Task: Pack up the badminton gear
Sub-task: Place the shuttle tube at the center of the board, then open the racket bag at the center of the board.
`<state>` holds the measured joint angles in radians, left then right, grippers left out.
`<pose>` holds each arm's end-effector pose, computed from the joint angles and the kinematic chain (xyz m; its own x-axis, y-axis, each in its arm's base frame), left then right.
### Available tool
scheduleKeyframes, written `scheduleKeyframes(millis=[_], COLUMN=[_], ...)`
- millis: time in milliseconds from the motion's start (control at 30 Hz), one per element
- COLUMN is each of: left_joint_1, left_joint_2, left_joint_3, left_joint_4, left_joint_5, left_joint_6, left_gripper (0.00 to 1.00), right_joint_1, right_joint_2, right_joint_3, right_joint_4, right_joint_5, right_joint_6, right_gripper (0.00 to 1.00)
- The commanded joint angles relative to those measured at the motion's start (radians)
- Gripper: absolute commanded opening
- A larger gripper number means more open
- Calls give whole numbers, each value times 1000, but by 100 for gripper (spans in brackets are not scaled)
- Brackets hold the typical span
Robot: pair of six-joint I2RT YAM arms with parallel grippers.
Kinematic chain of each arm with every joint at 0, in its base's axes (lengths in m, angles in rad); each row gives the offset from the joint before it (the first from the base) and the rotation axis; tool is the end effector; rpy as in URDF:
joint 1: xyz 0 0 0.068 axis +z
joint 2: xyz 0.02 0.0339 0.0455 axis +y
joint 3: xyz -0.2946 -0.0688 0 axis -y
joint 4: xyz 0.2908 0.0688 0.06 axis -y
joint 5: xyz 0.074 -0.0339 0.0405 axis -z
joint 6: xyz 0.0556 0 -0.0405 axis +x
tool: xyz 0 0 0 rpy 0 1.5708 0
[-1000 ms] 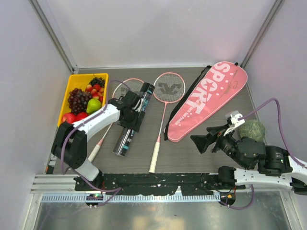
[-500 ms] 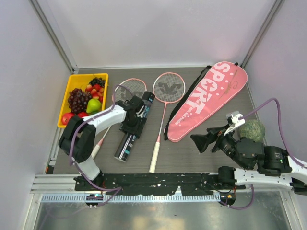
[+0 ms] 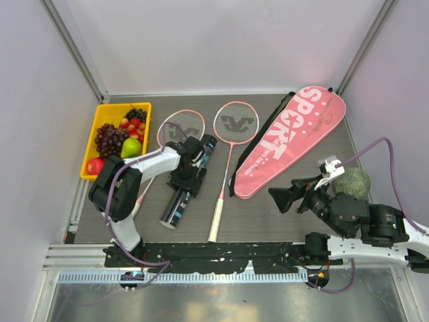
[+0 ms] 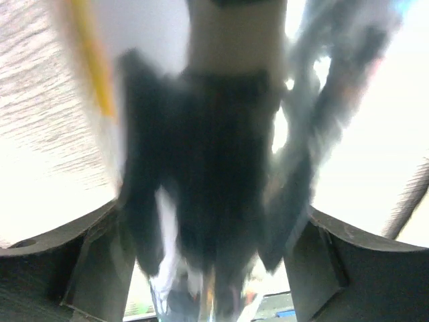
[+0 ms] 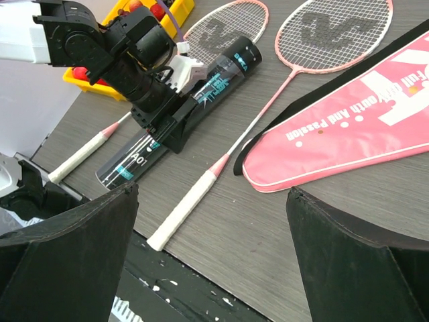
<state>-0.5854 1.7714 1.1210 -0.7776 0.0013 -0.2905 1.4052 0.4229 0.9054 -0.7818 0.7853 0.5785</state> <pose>0.3041 -0.2017 0.1456 -0.9487 0.2853 -0.1360 0.2932 0.9551 -0.0420 0.0535 0.0817 0.3891 -0.3612 0.1846 -0.9140 -0.4642 0.8145 0.3479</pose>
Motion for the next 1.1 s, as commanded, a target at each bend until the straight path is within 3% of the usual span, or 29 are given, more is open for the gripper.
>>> scheduleKeyframes(millis=[0, 33, 300, 333, 433, 500, 567, 600, 733, 800, 933, 1067], left_joint_1=[-4, -4, -2, -4, 2, 25, 48, 55, 62, 62, 62, 62], left_joint_2=[-53, -72, -289, -337, -467, -532, -602, -647, -838, -923, -1036, -1049], left_joint_3=[16, 16, 100, 102, 89, 71, 37, 10, -140, -229, -279, -288], left_joint_4=[9, 8, -31, -13, 50, 63, 75, 87, 165, 201, 221, 230], left_joint_5=[6, 8, 6, 6, 14, 72, 106, 101, 39, 7, -30, -23], left_joint_6=[-13, -13, 17, 34, 79, 100, 114, 128, 177, 197, 209, 217], left_gripper=[90, 99, 100, 99, 99, 99, 99, 100, 99, 99, 100, 99], right_joint_1=[3, 3, 2, 0, -37, -105, -214, -251, -426, -508, -627, -661], right_joint_2=[-7, -3, 28, 57, 158, 288, 385, 411, 559, 649, 870, 1105], right_joint_3=[29, 27, -36, -42, -33, -16, -3, -6, -52, -53, 27, 170], right_joint_4=[-14, -20, -42, -42, -71, -39, 46, 87, 295, 372, 453, 428], right_joint_5=[46, 57, 235, 288, 354, 319, 186, 73, -130, -223, -305, -325], right_joint_6=[43, 44, 171, 178, 198, 161, 79, 57, -5, 0, 3, -2], right_gripper=[95, 96, 97, 100, 96, 96, 95, 95, 90, 81, 70, 72])
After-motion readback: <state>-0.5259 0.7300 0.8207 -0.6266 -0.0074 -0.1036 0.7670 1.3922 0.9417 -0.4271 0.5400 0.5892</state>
